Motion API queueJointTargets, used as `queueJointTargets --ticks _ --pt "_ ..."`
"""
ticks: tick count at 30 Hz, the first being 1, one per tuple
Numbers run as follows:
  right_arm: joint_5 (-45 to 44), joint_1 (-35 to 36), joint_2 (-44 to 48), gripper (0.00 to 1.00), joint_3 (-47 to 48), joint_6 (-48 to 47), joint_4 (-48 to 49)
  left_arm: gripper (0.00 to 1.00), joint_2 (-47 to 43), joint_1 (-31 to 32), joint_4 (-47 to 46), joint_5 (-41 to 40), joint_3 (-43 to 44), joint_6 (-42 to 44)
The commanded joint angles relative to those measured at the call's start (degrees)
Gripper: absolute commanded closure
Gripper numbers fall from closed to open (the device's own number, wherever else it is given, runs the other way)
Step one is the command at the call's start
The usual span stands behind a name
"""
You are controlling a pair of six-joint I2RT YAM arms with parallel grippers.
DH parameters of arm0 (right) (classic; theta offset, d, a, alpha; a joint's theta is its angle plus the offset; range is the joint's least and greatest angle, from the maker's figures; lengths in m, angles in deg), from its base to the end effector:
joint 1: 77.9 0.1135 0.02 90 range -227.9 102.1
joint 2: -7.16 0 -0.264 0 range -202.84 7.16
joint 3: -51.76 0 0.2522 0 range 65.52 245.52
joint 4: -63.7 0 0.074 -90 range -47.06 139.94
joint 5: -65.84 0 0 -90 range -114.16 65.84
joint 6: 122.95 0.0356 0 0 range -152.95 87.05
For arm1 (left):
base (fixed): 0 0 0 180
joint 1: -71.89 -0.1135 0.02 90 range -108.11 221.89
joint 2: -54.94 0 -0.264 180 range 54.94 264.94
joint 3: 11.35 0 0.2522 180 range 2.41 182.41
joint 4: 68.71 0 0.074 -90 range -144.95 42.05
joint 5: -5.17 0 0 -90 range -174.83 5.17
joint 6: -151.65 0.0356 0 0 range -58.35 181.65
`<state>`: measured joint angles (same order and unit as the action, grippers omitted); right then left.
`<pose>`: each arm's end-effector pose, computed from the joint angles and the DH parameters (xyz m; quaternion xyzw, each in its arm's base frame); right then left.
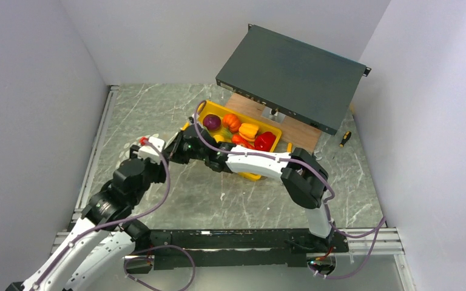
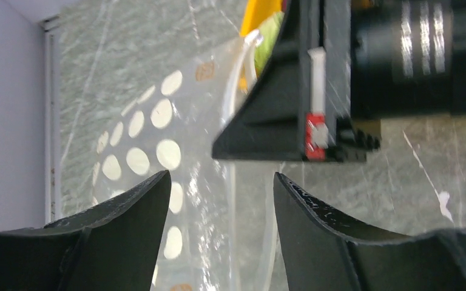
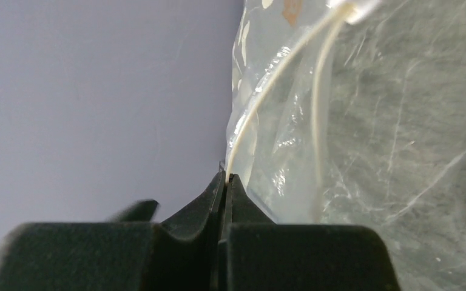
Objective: Place the food in the zip-top bag and seal the zipper
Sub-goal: Open the zipper of the food storage bag at the center of the board.
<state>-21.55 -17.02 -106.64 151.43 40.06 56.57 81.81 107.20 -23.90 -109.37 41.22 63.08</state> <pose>0.2289 0.4142 0.2538 0.0744 0.8219 0.5267 0.2037 0.1002 -0.0528 0.3074 0.1339 0.7943 0.0005 0.5925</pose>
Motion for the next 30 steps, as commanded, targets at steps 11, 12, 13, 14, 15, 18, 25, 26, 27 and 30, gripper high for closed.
queueJointTargets --ticks 11,12,13,14,15,18,25,26,27,30 --pt "1.2 -3.8 4.4 1.00 0.0 11.5 -2.9 0.43 14.0 0.3 0.0 -2.6 4.3 -0.6" --pt "0.7 -3.6 4.6 1.00 0.4 11.6 -4.1 0.46 14.8 0.3 0.4 -3.3 4.5 -0.8" --pt "-0.1 -3.3 4.9 1.00 0.5 11.9 -5.1 0.49 15.5 0.2 0.6 -3.8 4.7 -0.9" --pt "-0.7 -3.1 5.2 1.00 0.4 12.3 -5.6 0.50 15.8 0.3 0.5 -4.1 4.6 -0.9" --pt "-1.3 -2.9 5.7 1.00 0.0 12.9 -5.6 0.51 16.0 0.3 0.4 -4.1 4.6 -0.9" --pt "-2.0 -2.4 6.2 1.00 -0.4 14.1 -6.1 0.50 16.0 0.2 0.9 -5.5 4.7 -1.0" --pt "-1.0 -0.9 5.7 1.00 -0.8 16.2 -4.3 0.71 16.8 0.3 1.6 -6.6 5.3 -1.0" --pt "-0.4 -0.9 5.3 1.00 0.0 15.3 -4.2 0.79 16.9 0.3 1.8 -6.5 5.4 -1.0" --pt "0.3 -0.9 4.9 1.00 0.4 14.3 -4.4 0.86 16.8 0.3 2.3 -6.5 5.6 -1.0" --pt "1.8 -1.3 5.7 0.86 -1.0 7.9 -3.3 1.00 15.0 0.3 3.5 -8.5 5.5 -3.5"
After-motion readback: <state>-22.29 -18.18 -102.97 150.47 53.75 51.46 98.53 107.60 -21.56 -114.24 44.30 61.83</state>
